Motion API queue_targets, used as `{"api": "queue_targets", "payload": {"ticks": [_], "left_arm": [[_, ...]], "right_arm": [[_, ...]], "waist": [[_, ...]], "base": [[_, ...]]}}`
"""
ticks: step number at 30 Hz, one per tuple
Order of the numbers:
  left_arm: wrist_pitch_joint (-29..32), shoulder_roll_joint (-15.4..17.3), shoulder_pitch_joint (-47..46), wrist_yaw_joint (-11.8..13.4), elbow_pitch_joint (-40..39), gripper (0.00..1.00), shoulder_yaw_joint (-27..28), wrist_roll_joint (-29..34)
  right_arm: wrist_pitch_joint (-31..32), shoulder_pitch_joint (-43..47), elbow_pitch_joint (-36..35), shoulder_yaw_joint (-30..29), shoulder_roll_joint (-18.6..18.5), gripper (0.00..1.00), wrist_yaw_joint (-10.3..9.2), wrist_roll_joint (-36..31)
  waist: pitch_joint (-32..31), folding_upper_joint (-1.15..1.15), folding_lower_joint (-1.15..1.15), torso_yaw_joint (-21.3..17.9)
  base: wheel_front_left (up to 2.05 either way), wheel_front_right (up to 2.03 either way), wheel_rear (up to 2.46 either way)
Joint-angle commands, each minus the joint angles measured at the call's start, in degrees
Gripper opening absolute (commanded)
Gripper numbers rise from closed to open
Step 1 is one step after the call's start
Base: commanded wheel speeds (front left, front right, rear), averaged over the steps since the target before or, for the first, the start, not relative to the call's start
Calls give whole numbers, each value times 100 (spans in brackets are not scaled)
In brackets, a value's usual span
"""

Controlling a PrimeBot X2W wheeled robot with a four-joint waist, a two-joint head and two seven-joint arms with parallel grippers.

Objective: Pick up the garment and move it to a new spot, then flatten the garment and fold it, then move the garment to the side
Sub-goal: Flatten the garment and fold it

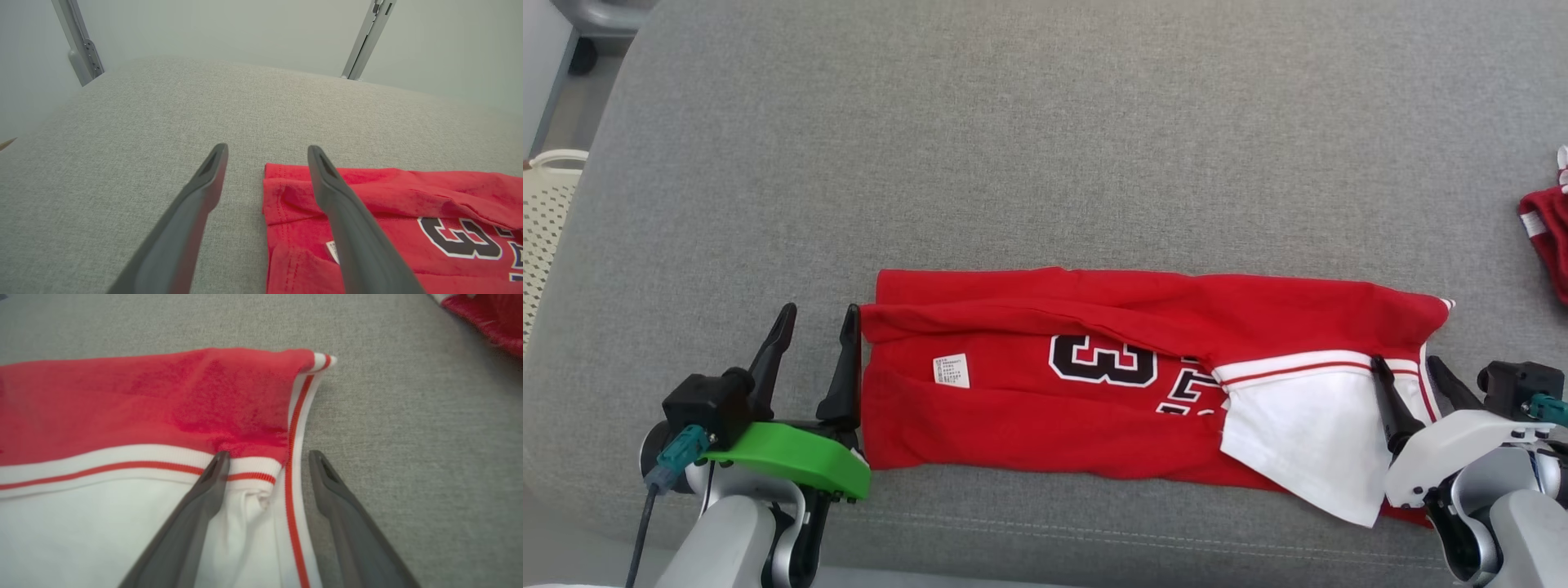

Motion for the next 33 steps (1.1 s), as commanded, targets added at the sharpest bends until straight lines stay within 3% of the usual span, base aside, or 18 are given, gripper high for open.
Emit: {"api": "queue_targets", "payload": {"ticks": [1,2,3,10,21,28,33], "left_arm": [[-32,-18,-136,-39,36,100,2,73],[-34,-36,-159,-42,48,100,10,79],[-35,-45,-175,-52,57,100,20,89],[-43,-103,-251,-114,128,100,138,126],[-40,-108,-259,-129,155,100,193,201],[-40,-81,-261,-146,156,100,225,203],[-41,-83,-167,-118,150,100,253,193]], "right_arm": [[101,-35,161,114,-18,50,0,86],[121,-49,199,159,-16,21,0,125],[124,-68,236,179,0,0,0,180],[21,-140,275,155,-39,0,-13,409],[-346,-270,436,-822,-407,0,-11,423],[-268,-458,194,-580,-416,0,-5,407],[141,-299,-723,-183,-147,0,1,472]], "waist": [[202,0,0,121],[230,0,0,125],[252,0,0,125],[303,0,0,2],[204,0,0,-340],[159,0,0,-481],[69,0,0,-593]], "base": [[0,0,0],[0,0,0],[0,0,0],[0,0,0],[0,0,0],[0,0,0],[0,0,0]]}}
